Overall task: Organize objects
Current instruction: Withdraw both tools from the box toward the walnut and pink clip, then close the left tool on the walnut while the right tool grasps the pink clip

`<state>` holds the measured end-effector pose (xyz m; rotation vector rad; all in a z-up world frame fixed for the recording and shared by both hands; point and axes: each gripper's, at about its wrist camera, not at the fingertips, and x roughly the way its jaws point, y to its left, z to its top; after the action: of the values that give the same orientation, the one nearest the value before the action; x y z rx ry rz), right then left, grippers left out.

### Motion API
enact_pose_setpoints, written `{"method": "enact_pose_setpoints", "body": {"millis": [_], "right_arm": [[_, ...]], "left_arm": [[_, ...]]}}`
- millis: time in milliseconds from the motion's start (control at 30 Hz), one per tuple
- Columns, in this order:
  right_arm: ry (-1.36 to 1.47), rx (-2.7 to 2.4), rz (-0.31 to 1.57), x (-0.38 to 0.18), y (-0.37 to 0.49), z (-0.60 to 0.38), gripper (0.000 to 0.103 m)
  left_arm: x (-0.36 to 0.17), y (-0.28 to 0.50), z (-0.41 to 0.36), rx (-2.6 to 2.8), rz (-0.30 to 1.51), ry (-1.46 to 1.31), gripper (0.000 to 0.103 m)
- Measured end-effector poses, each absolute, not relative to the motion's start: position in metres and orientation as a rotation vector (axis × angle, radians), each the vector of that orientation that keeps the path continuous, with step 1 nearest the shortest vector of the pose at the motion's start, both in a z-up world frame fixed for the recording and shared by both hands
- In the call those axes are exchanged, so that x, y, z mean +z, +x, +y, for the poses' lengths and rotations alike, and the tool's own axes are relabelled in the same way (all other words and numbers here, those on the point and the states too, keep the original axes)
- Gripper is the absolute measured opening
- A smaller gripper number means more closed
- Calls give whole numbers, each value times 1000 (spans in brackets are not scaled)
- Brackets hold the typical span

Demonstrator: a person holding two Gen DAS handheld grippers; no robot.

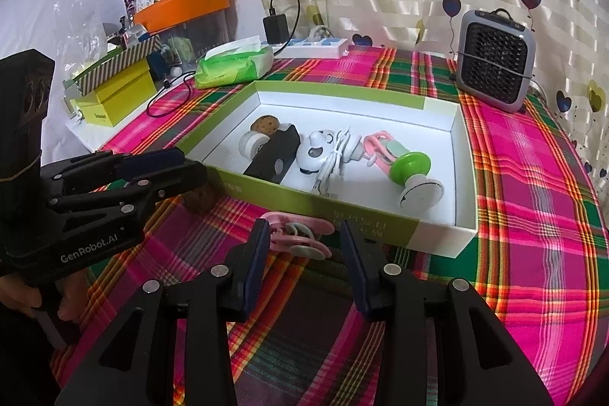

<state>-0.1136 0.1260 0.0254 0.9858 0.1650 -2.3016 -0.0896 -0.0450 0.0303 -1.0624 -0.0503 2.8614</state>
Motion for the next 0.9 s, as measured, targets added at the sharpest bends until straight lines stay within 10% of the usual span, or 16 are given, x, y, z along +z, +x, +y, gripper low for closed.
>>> {"method": "enact_pose_setpoints", "body": {"millis": [900], "right_arm": [[1060, -2192, 334, 11, -117, 100, 40]], "left_arm": [[9, -110, -50, 2730, -148, -1253, 37]]}}
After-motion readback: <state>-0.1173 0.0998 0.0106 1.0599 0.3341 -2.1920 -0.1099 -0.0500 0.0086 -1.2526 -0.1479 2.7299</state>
